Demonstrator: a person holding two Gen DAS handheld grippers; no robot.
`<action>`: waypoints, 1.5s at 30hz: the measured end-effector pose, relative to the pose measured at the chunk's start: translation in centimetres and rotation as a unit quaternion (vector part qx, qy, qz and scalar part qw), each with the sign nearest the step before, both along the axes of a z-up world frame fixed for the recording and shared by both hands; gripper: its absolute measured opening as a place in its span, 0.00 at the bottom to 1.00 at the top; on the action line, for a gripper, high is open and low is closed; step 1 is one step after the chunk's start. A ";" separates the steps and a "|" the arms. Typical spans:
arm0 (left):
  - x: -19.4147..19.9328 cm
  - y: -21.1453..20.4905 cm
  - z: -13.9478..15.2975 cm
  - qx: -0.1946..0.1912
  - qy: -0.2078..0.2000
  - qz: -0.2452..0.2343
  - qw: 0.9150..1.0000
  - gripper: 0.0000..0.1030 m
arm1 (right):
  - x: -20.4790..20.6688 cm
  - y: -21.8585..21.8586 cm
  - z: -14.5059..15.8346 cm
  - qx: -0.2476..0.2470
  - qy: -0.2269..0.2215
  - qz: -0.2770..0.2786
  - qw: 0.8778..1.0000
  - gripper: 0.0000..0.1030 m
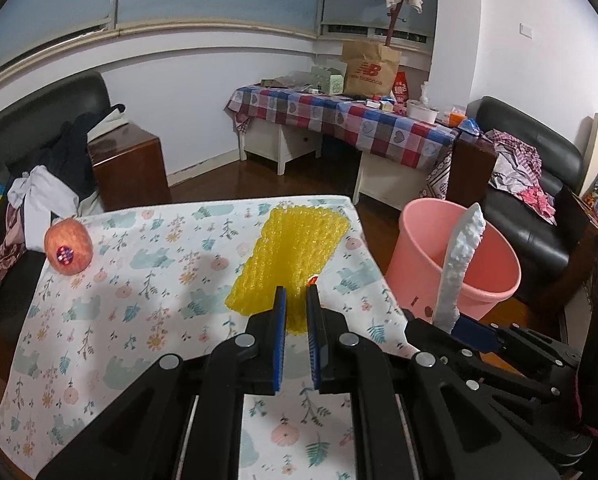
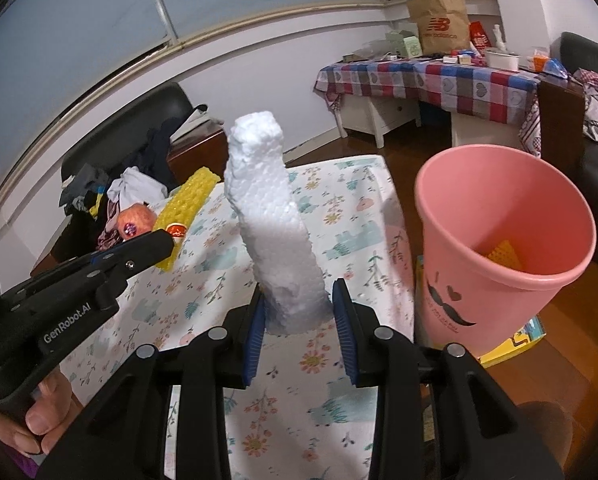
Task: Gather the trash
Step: 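Carry the yellow sponge and white foam strip over the pink wastebasket, then open both grippers to drop the sponge and foam strip into the wastebasket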
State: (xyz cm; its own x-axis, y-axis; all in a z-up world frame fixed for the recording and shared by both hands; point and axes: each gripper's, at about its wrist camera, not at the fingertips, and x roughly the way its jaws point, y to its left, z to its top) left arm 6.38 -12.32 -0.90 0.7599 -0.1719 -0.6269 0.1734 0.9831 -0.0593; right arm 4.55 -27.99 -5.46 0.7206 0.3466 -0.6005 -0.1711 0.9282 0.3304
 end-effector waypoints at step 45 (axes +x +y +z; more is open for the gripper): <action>12.0 -16.5 -2.7 0.027 0.029 -0.123 0.992 0.09 | 7.9 -14.9 -3.4 0.016 0.062 -0.156 0.986 0.32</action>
